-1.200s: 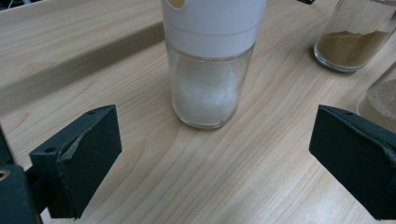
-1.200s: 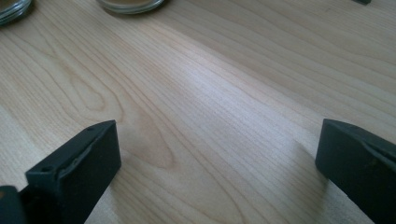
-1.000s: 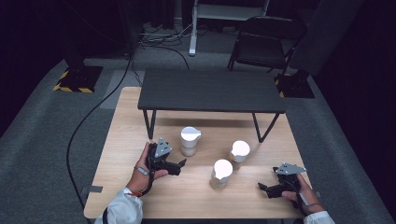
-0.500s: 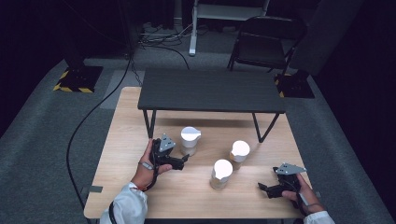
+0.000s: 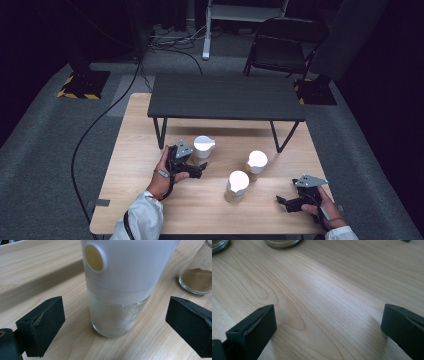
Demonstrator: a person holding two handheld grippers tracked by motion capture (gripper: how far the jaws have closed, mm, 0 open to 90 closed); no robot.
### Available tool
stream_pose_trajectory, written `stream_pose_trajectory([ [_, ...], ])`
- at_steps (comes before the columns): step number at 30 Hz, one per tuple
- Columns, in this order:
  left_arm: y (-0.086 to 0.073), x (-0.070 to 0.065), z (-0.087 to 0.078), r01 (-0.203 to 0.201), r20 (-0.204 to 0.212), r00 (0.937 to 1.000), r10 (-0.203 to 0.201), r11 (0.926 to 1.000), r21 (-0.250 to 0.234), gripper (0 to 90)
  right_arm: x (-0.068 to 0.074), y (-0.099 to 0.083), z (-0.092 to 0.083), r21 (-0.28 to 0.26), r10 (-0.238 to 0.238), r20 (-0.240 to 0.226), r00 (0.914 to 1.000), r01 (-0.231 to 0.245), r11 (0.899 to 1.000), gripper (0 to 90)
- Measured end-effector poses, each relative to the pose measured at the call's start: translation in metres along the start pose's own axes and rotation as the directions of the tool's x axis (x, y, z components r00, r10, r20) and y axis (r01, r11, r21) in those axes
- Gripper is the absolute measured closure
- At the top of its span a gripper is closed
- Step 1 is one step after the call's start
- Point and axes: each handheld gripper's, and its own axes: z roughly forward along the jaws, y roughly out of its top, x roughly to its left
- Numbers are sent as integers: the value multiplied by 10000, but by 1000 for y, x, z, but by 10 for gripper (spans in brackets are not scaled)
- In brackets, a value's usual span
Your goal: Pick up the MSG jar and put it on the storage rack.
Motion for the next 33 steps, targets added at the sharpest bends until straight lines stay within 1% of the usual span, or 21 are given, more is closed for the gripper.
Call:
stream_pose_trajectory([
  [3, 2, 0, 4, 3, 42, 10000, -3, 10000, -22, 20, 0, 0, 0, -2, -2, -4, 10000, 2, 10000, 0],
  [5, 2, 1, 7, 79, 115, 9999, -78, 10000, -47, 20, 0, 0, 0, -1, -4, 0, 10000, 4, 10000, 0],
  [12, 5, 1, 16, 155, 160, 9998, -153, 9998, -83, 21, 0, 0, 0, -2, -3, -3, 10000, 3, 10000, 0],
  [20, 5, 0, 23, 319, 106, 9994, -317, 9993, -201, 26, 0, 0, 0, -3, 0, 0, 10000, 0, 10000, 0],
  [25, 5, -3, 26, 221, -67, 9997, -223, 9993, -291, 43, 0, 0, 0, -1, -4, -1, 10000, 4, 10000, 0],
  [28, 3, -4, 27, 265, -48, 9996, -268, 9987, -426, 80, 0, 0, 0, -1, -4, 0, 10000, 4, 10000, 0],
  [29, 3, -3, 28, 272, -19, 9996, -273, 9986, -456, 122, 0, 0, 0, -3, -4, 1, 10000, 4, 10000, 0],
  [30, 3, -4, 28, 265, -31, 9996, -267, 9986, -447, 122, 0, 0, 0, -3, -4, 1, 10000, 4, 10000, 0],
  [32, 2, -4, 30, 305, -30, 9995, -306, 9984, -481, 195, 0, 0, 0, -3, -2, -3, 10000, 2, 10000, 0],
  [33, 2, -3, 30, 343, 7, 9994, -343, 9983, -471, 195, 0, 0, 0, -3, -2, -3, 10000, 2, 10000, 0],
])
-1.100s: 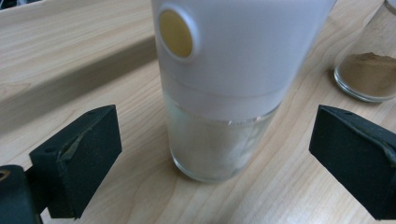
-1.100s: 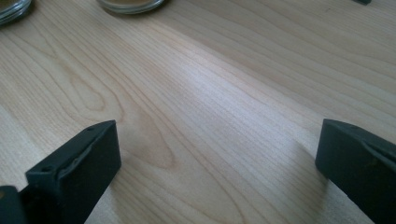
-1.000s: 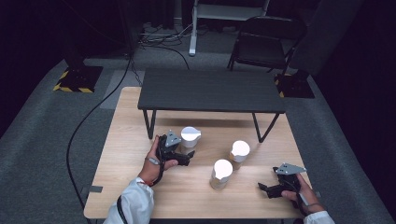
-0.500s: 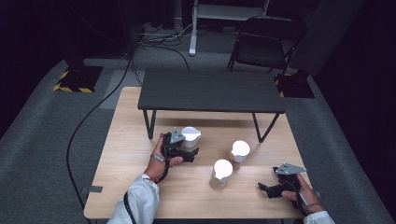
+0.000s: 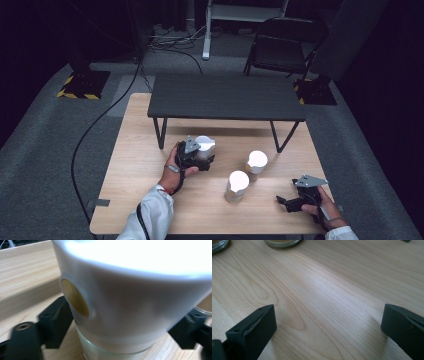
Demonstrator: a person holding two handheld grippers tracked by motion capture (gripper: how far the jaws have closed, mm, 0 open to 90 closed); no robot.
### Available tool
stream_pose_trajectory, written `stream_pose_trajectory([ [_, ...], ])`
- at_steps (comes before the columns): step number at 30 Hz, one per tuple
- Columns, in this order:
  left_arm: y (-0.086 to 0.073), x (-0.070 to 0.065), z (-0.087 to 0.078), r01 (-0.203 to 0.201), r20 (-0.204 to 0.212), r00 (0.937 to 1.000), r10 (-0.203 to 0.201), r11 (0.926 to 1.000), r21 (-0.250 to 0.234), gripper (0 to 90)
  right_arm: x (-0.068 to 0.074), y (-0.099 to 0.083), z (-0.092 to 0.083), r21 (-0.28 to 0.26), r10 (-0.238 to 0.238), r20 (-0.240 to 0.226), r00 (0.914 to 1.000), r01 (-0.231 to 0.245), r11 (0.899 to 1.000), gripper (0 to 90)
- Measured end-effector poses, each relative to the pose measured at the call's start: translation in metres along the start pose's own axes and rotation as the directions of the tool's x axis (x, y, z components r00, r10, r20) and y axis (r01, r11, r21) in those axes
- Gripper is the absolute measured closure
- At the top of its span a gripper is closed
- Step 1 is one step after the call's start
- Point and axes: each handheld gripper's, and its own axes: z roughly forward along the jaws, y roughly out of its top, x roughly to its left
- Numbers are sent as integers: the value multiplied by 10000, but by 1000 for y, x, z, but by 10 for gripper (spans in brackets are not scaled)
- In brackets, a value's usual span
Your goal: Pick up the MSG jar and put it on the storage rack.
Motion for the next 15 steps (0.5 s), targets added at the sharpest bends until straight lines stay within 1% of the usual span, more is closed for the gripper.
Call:
stream_pose_trajectory([
  [2, -2, 0, -1, 35, -12, 10000, -35, 9999, -113, 267, 0, 0, 0, 2, -2, 3, 10000, 2, 10000, 0],
  [3, -1, 1, -1, -2, 1, 10000, 2, 10000, -75, 281, 0, 0, 0, 0, 2, 3, 10000, -2, 10000, 0],
  [4, -1, 0, -1, -127, -64, 9999, 127, 9999, -80, 289, 0, 0, 0, 2, 0, 2, 10000, 0, 10000, 0],
  [6, -1, -1, -1, -171, -98, 9998, 170, 9998, -60, 291, 0, 0, 0, 3, 0, 3, 10000, 0, 10000, 0],
  [10, 1, -7, -2, -344, -340, 9988, 343, 9994, -15, 300, 0, 0, 0, 3, -1, 3, 10000, 1, 10000, 0],
  [12, 1, -8, -3, -240, -398, 9989, 238, 9997, -52, 301, 0, 0, 0, 0, -1, 1, 10000, 1, 10000, 0],
  [15, 1, -9, -4, -258, -393, 9989, 256, 9997, -43, 301, 0, 0, 0, 0, 0, 0, 10000, 0, 10000, 0],
])
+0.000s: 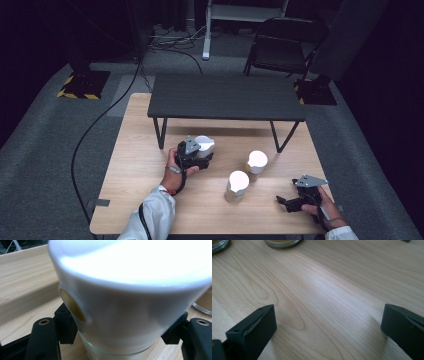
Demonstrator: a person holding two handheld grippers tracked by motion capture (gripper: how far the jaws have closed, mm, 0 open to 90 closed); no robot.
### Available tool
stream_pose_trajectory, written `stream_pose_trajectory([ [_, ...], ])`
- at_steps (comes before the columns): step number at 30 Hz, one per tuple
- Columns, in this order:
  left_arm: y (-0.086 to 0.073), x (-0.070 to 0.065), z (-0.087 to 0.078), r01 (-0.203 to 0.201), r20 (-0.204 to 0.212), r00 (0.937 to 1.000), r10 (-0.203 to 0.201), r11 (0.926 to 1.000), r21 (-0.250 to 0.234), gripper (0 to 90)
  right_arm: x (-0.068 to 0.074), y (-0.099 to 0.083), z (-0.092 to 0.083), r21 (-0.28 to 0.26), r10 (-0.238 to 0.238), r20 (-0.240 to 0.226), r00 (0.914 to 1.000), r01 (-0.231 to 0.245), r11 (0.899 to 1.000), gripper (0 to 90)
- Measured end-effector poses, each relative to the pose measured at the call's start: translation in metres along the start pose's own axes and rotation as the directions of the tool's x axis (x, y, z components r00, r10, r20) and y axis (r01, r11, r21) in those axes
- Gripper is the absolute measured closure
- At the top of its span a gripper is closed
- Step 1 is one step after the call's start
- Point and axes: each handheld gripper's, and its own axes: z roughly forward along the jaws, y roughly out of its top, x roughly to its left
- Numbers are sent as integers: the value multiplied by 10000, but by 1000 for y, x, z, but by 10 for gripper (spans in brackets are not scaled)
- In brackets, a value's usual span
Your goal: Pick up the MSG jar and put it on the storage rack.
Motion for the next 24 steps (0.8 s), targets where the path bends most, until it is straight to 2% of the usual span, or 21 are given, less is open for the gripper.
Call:
stream_pose_trajectory([
  [13, 1, -1, -3, -9, 125, 9999, 10, 10000, -92, 302, 0, 0, 0, 1, 1, 0, 10000, -1, 10000, 0],
  [24, 4, -5, -5, -191, 143, 9997, 192, 9998, -101, 301, 0, 0, 0, 2, 0, 4, 10000, 0, 10000, 0],
])
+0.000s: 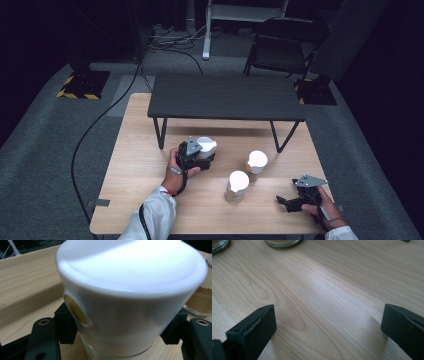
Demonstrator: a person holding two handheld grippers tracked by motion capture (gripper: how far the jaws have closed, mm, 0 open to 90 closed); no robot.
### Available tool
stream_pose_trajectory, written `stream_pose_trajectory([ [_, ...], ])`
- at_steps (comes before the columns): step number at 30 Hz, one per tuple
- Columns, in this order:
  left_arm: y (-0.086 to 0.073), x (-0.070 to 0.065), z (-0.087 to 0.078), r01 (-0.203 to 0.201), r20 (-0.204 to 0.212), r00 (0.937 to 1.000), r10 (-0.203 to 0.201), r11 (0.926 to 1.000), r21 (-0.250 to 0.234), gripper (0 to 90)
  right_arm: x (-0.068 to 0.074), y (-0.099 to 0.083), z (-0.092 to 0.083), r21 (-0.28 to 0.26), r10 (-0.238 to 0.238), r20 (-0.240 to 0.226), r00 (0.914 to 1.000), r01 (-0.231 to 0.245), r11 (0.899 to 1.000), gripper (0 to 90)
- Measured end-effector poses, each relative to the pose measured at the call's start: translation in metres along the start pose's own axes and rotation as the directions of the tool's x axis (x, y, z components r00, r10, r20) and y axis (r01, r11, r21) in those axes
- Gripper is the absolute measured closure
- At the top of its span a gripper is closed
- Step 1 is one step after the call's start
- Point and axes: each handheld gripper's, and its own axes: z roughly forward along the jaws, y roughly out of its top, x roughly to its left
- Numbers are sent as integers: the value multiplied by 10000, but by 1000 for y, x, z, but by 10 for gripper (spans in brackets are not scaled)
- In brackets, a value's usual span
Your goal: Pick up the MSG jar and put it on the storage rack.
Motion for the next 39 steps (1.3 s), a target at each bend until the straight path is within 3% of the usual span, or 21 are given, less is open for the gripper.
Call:
stream_pose_trajectory([
  [8, 2, -1, -5, -7, 128, 9999, 9, 9998, -187, 301, 0, 0, 0, 1, 0, -2, 10000, 0, 10000, 0],
  [21, 11, -8, -25, -357, 310, 9988, 372, 9982, -486, 301, 0, 0, 0, -1, -1, -1, 10000, 1, 10000, 0],
  [39, 23, -11, -58, 85, 143, 9999, -75, 9971, -755, 301, 0, 0, 0, 1, -2, -1, 10000, 2, 10000, 0],
])
